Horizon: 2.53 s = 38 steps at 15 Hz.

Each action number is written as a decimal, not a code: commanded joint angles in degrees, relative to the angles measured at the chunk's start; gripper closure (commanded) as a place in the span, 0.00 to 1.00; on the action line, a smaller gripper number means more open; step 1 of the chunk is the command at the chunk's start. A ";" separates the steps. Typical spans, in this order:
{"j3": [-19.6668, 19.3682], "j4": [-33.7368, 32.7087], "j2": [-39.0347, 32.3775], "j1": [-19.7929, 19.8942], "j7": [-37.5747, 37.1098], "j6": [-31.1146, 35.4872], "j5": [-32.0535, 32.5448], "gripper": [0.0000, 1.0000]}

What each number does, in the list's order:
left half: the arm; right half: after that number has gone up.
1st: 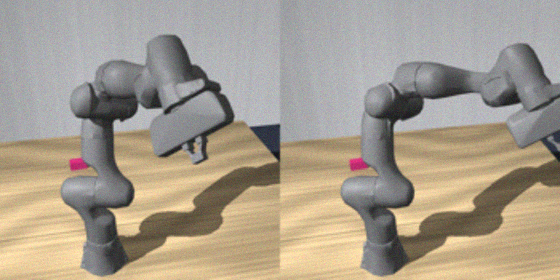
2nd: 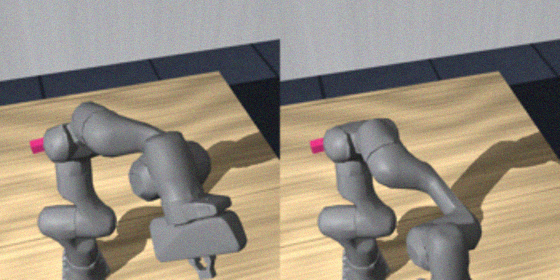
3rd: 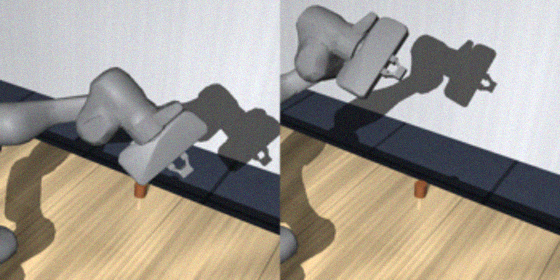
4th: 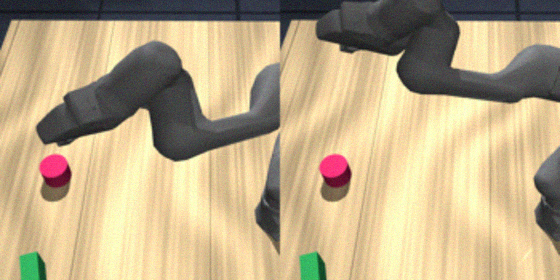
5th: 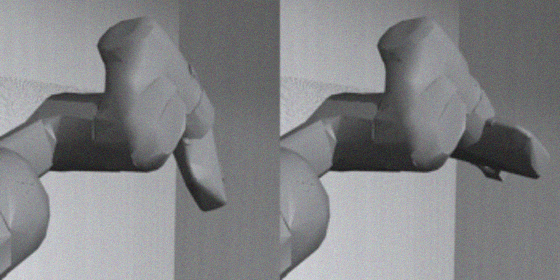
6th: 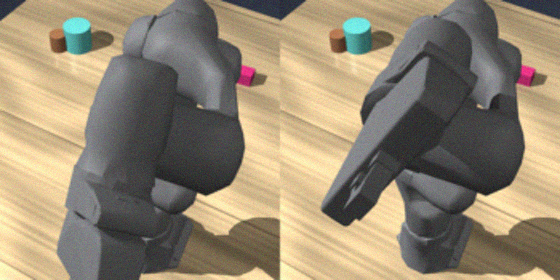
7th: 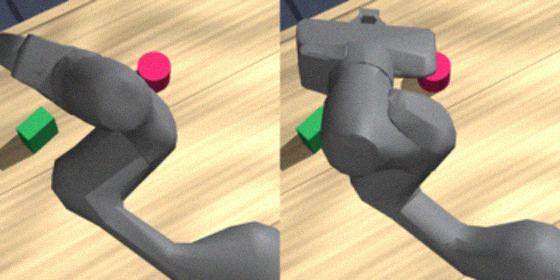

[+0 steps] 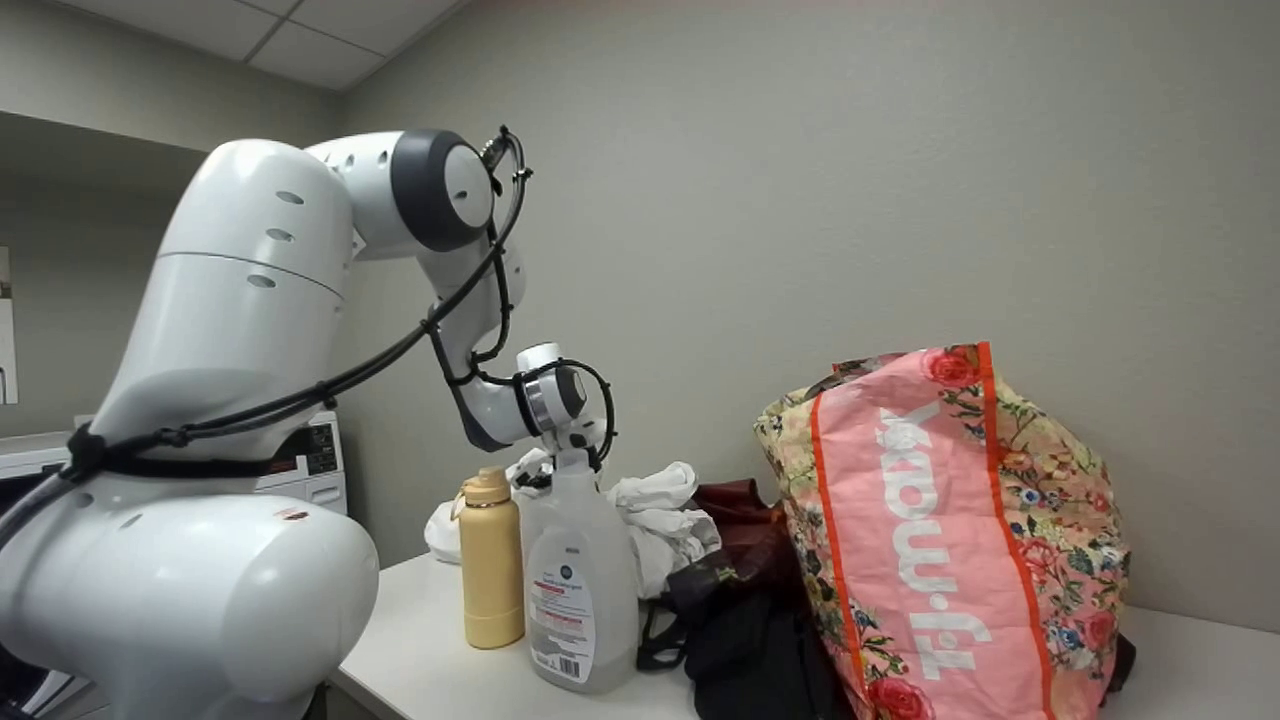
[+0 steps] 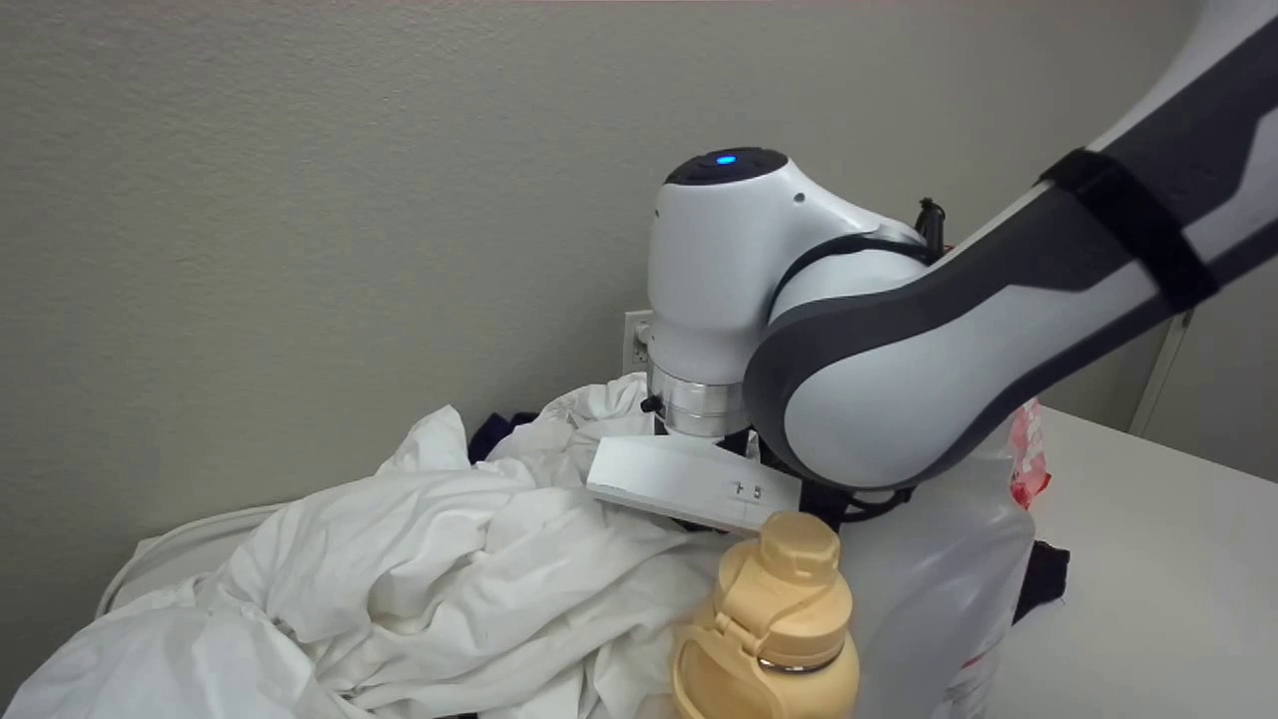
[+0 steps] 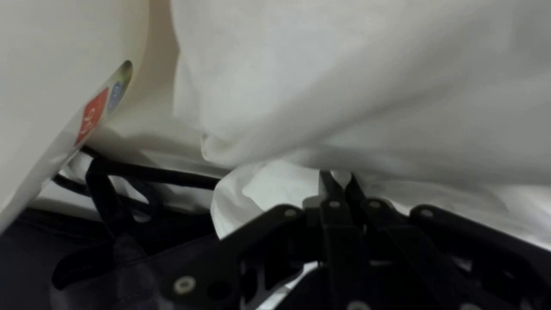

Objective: Move the white bedsheet to the left

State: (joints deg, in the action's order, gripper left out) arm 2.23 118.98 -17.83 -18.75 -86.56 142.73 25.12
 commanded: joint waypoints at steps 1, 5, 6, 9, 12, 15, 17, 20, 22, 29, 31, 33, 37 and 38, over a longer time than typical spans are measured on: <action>-1.18 3.59 1.74 -0.62 -4.92 6.50 1.81 0.96; -0.55 -3.00 3.34 -1.61 -4.09 3.65 0.60 0.96; -0.66 -3.55 3.46 -1.89 -4.35 3.86 1.04 0.95; 0.44 -11.37 4.73 -2.64 -3.94 -1.30 2.26 0.97; 3.16 -20.15 5.81 -3.44 -1.57 -8.45 2.55 0.96; 6.47 -27.99 4.91 -4.14 2.30 -11.29 2.05 0.96; 8.33 -31.05 3.77 -5.09 3.88 -9.06 1.99 0.96; 11.07 -34.34 1.58 -6.88 7.04 -6.80 0.02 0.95; 12.16 -36.37 -0.45 -8.69 8.89 -7.25 -0.41 0.96; 8.34 -42.21 -7.19 -15.43 10.47 -10.85 4.26 0.95; 5.71 -43.11 -8.07 -16.37 9.72 -11.23 6.27 0.96; 4.26 -42.96 -8.31 -15.57 8.44 -11.57 8.16 0.97; -0.39 -41.06 -7.67 -14.52 7.05 -13.23 10.30 0.63; -1.39 -40.36 -7.41 -13.97 7.29 -14.16 10.08 0.55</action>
State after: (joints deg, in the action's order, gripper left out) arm 2.87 77.85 -25.79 -33.58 -78.02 131.36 33.90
